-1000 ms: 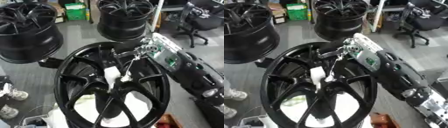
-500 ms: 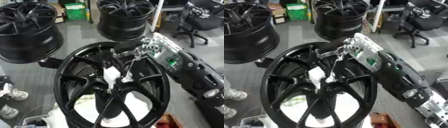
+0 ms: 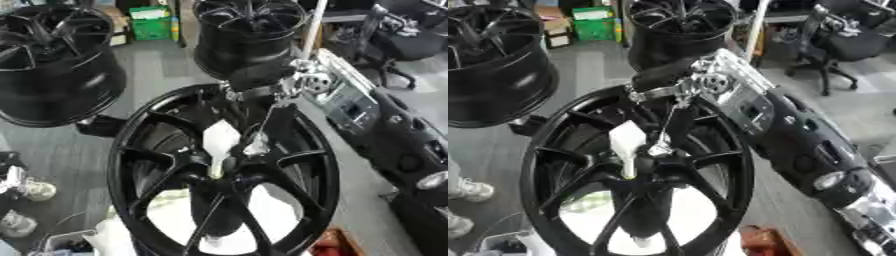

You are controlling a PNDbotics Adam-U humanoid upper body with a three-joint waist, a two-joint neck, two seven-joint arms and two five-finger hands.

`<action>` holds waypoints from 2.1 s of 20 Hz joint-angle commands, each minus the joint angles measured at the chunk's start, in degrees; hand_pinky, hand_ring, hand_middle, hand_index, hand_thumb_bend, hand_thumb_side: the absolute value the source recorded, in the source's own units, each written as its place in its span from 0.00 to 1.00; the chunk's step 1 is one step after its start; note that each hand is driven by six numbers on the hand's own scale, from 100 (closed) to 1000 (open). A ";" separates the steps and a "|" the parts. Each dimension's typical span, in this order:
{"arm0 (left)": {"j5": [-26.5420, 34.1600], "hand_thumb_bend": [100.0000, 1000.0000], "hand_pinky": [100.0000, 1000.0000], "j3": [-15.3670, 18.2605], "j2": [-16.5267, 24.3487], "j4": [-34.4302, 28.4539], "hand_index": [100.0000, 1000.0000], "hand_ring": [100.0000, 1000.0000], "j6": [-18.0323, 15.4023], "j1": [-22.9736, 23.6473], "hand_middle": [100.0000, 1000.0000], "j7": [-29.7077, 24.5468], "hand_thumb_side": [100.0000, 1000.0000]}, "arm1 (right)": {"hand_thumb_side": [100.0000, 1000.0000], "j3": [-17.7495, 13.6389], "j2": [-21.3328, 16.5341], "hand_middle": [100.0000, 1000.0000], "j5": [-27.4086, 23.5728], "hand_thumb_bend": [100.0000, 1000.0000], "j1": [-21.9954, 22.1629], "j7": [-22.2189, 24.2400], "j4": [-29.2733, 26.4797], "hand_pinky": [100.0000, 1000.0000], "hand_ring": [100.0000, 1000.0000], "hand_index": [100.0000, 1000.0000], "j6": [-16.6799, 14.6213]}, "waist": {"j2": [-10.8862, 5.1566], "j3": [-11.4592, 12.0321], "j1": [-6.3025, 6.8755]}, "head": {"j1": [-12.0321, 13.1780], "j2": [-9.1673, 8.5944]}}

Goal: Pull the pin out of the wheel hub.

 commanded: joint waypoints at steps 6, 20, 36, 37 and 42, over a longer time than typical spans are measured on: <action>-0.04 0.01 0.60 0.53 1.00 -0.79 0.56 0.57 0.06 -0.19 0.61 0.26 0.16 | 0.22 -11.82 -13.48 0.33 -9.89 0.07 4.89 -7.64 -5.71 0.52 0.33 0.43 5.02 | -0.59 -0.97 -0.39 | 1.54 0.27; -0.30 0.01 0.60 1.83 1.01 -0.89 0.56 0.57 0.22 -0.06 0.60 1.48 0.17 | 0.20 -40.96 -6.21 0.55 3.14 0.07 38.62 -43.46 4.81 0.62 0.46 0.69 15.77 | 0.06 -2.69 -0.11 | 4.70 0.27; -0.25 0.02 0.60 2.14 0.48 -0.98 0.56 0.58 0.23 -0.27 0.60 1.79 0.18 | 0.43 -50.30 13.55 0.73 7.85 0.21 46.13 -62.31 -0.82 0.75 0.68 0.84 23.71 | 0.44 -3.15 0.12 | 5.33 0.27; -0.24 0.02 0.60 2.14 0.47 -0.98 0.56 0.58 0.23 -0.28 0.60 1.79 0.18 | 0.42 -50.15 14.07 0.72 7.59 0.20 46.17 -62.34 -1.35 0.75 0.67 0.84 23.57 | 0.45 -3.17 0.15 | 5.36 0.27; -0.20 0.01 0.60 2.16 0.40 -1.00 0.56 0.58 0.23 -0.31 0.60 1.83 0.18 | 0.40 -49.23 16.17 0.70 5.96 0.17 46.08 -61.90 -3.15 0.73 0.65 0.82 22.75 | 0.60 -3.28 0.31 | 5.42 0.27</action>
